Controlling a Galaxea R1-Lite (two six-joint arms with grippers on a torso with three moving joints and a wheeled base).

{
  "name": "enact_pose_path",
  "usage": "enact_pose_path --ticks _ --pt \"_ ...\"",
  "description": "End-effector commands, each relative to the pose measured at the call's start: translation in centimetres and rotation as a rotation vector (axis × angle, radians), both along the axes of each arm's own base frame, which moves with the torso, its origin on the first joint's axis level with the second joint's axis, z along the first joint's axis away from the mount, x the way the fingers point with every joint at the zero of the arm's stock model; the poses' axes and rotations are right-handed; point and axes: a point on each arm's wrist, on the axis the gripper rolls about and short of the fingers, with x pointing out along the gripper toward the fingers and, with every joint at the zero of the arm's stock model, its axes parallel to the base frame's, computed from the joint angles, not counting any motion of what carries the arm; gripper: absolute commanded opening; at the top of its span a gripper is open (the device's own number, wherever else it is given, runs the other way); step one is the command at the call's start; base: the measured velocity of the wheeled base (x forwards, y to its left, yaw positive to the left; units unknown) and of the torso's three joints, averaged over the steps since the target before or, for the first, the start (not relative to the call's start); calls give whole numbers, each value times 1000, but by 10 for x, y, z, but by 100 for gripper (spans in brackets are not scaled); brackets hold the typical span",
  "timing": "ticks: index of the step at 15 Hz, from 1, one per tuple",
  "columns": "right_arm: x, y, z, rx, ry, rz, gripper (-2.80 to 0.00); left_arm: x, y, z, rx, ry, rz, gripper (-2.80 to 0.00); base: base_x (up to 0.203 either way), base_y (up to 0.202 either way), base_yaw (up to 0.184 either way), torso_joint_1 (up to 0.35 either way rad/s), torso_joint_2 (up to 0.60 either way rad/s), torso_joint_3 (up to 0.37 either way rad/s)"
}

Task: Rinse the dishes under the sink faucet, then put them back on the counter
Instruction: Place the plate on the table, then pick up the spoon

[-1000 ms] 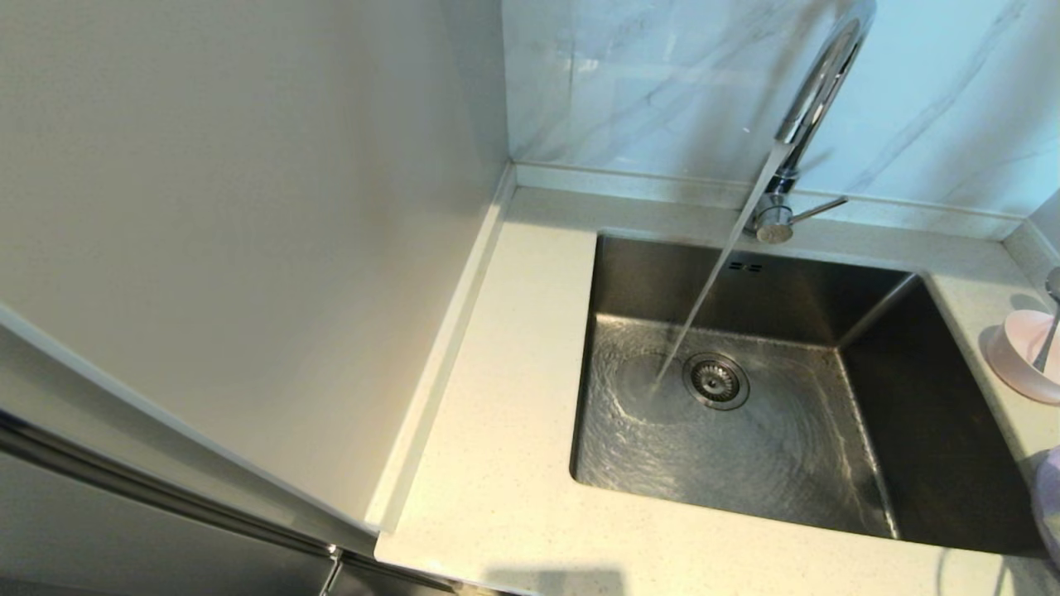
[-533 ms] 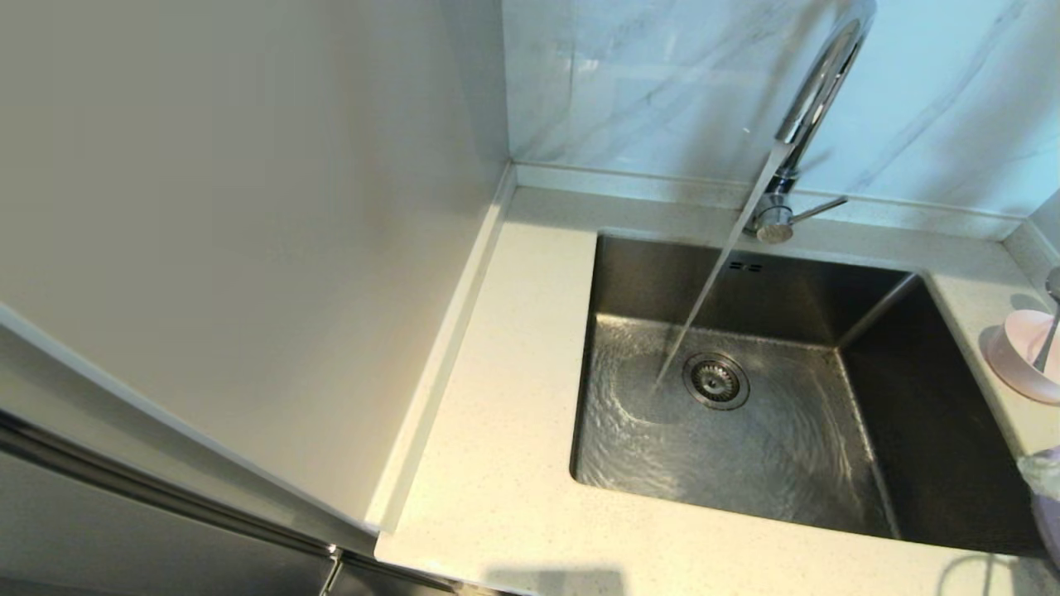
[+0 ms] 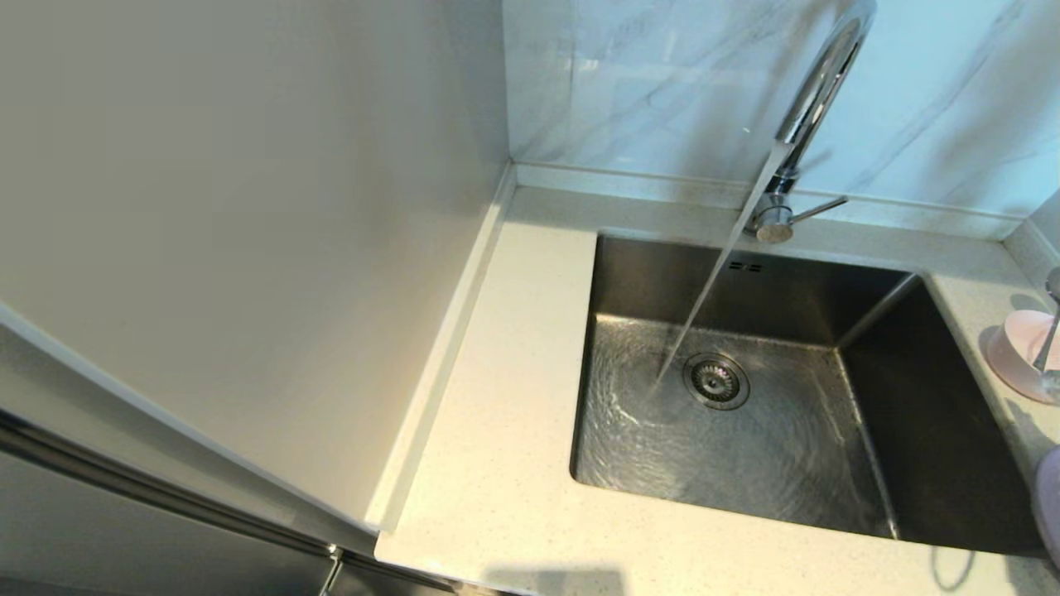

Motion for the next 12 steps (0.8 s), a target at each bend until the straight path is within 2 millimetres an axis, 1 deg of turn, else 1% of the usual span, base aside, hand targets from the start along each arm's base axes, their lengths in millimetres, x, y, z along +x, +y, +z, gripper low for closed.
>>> enact_pose_path --ticks 1,3,4,6,9,10,12 --pt "2 7 27 85 82 -16 0 0 0 0 0 0 0 -280 0 0 0 0 0 0" --pt "2 15 48 142 196 -115 0 0 0 0 0 0 0 -280 0 0 0 0 0 0" --pt "4 18 52 160 261 -172 0 0 0 0 0 0 0 -280 0 0 0 0 0 0" --pt "16 22 52 157 327 -299 0 0 0 0 0 0 0 -280 0 0 0 0 0 0" --pt "24 19 55 38 419 -475 0 0 0 0 0 0 -1 -280 0 0 0 0 0 0" --pt "30 20 55 55 418 -503 0 0 0 0 0 0 0 -280 0 0 0 0 0 0" --pt "49 29 55 163 359 -553 0 0 0 0 0 0 0 -280 0 0 0 0 0 0"
